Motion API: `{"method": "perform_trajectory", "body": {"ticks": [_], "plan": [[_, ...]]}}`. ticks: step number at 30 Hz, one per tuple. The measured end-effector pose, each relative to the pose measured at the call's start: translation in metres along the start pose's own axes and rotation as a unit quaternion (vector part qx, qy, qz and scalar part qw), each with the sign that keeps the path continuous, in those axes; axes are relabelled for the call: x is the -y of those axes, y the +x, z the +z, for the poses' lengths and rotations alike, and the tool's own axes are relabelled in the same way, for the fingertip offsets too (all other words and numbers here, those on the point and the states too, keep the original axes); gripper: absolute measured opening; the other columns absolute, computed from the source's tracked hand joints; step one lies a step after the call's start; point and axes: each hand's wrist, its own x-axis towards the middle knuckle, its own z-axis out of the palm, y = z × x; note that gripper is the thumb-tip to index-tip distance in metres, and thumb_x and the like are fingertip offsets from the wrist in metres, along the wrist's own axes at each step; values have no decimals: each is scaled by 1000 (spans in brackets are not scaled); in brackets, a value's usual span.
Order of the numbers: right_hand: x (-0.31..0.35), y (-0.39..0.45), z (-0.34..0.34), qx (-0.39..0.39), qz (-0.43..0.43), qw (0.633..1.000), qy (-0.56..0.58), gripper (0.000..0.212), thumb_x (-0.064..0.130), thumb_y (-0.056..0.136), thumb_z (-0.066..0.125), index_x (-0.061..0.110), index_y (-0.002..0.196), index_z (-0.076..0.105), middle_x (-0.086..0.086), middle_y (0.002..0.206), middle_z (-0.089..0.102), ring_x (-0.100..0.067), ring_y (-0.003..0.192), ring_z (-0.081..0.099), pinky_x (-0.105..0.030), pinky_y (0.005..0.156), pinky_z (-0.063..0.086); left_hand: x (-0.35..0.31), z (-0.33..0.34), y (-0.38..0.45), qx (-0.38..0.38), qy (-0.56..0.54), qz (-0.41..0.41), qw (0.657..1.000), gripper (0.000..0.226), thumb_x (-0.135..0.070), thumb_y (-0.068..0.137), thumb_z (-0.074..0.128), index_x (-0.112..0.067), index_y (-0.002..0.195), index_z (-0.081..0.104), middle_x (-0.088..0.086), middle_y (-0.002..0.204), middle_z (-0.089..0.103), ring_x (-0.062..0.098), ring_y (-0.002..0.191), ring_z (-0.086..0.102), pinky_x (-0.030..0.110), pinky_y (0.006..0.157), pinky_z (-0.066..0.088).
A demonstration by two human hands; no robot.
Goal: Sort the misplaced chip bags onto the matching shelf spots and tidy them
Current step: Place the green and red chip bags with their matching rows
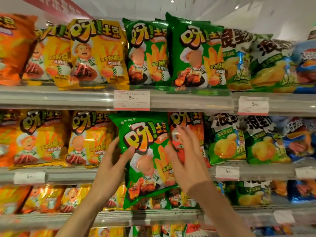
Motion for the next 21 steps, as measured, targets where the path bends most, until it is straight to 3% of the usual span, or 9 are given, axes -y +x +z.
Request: {"method": "perform_trajectory", "body": {"ticks": [4,6,8,11,16,21], "plan": [[-27,38,-9,-113,67,988,-86,81,72,94,31,25,159,19,-6,166,14,-28,151,22,-46,120,26,1,-10,5,3,6,6,1000,58,-45,89,63,-41,144,45,-21,126,67,4,115,65,40,97,53],[-40,52,-3,-114,111,979,-130,89,72,92,40,19,159,15,-16,164,17,-38,147,28,-50,115,32,2,-14,6,3,8,12,1000,56,-45,89,63,-43,142,46,-22,122,68,1,111,66,29,88,55],[-51,60,3,-106,141,976,-131,100,77,87,44,20,160,7,-18,163,18,-41,144,32,-54,112,37,0,-15,6,6,17,19,1000,49,-41,90,62,-45,137,48,-28,115,69,-7,104,66,18,75,54],[-61,65,7,-97,157,979,-92,106,83,82,47,29,159,-1,-16,162,20,-42,142,36,-55,111,41,-3,-17,4,11,16,17,1000,39,-37,93,61,-52,127,50,-34,108,68,-15,98,64,17,77,51],[-63,66,6,-96,159,980,-63,102,79,83,52,28,160,9,-14,158,27,-38,140,39,-48,111,42,-7,-23,-1,11,32,13,999,33,-37,95,59,-62,111,46,-52,90,60,-27,88,58,14,73,44],[-53,69,0,-117,149,978,-91,97,74,85,55,24,160,17,-17,150,37,-39,136,43,-46,106,44,-8,-31,-4,7,38,12,999,35,-40,93,59,-66,113,44,-45,101,61,-25,93,58,13,72,46]]}}
